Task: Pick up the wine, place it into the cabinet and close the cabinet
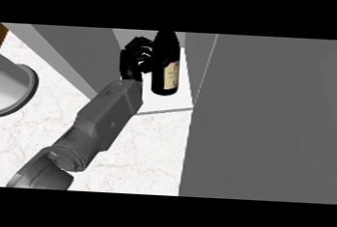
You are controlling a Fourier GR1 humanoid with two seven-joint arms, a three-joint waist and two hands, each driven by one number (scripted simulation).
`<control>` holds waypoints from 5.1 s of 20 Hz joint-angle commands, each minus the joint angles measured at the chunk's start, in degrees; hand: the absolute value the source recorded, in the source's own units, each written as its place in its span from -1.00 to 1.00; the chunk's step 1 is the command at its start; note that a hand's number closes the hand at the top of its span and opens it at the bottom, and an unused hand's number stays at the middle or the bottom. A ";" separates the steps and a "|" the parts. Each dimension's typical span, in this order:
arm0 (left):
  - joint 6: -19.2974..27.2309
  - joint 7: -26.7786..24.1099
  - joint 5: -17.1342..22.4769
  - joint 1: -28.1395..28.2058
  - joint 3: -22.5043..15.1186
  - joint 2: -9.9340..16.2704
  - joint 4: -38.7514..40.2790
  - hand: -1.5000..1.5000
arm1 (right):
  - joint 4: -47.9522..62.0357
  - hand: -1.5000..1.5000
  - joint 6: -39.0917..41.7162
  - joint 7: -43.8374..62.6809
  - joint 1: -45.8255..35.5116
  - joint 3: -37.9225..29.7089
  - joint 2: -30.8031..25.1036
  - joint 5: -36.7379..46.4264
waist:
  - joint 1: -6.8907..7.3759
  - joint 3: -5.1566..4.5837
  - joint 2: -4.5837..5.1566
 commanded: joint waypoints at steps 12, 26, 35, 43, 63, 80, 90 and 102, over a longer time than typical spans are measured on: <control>13.29 0.36 -10.08 1.57 -9.37 4.68 3.60 1.00 | -0.75 -1.00 -0.01 0.60 -1.68 0.60 0.04 -0.93 | -0.63 -0.10 0.76; 10.91 4.01 -12.24 3.92 -11.17 7.23 3.57 -1.00 | -1.30 -1.00 0.53 -0.34 -0.94 0.78 0.56 -1.09 | -1.12 -0.17 1.25; 8.58 4.91 -11.81 2.77 -10.65 8.67 3.52 -1.00 | -0.98 -1.00 0.58 -0.25 -1.16 0.94 0.47 -0.95 | -0.46 -0.19 0.84; -0.29 3.09 -14.60 1.95 -13.42 9.05 2.01 -1.00 | -0.77 -1.00 -0.08 -0.06 -1.81 1.44 0.95 -0.57 | 1.37 -0.18 -0.11; -23.51 -3.83 -9.54 6.01 -7.07 1.88 -14.39 -1.00 | -7.32 -1.00 -6.59 9.06 -0.86 0.43 -2.97 2.57 | 8.68 0.04 -3.63; -0.77 15.22 -10.98 22.15 -24.82 -0.61 -61.68 -1.00 | -6.12 -1.00 -7.86 8.99 -2.38 1.43 -4.83 2.60 | 9.08 0.05 -3.92; 14.70 19.41 -16.37 36.31 -33.62 -0.54 -84.86 -1.00 | -3.90 -1.00 -8.31 7.90 -4.04 1.45 -5.78 3.92 | 8.89 0.07 -3.45; 4.65 15.20 -15.60 61.37 -40.46 14.82 -106.76 1.00 | -2.99 -1.00 -8.34 8.13 -4.74 3.24 -6.12 4.35 | 8.95 0.03 -3.13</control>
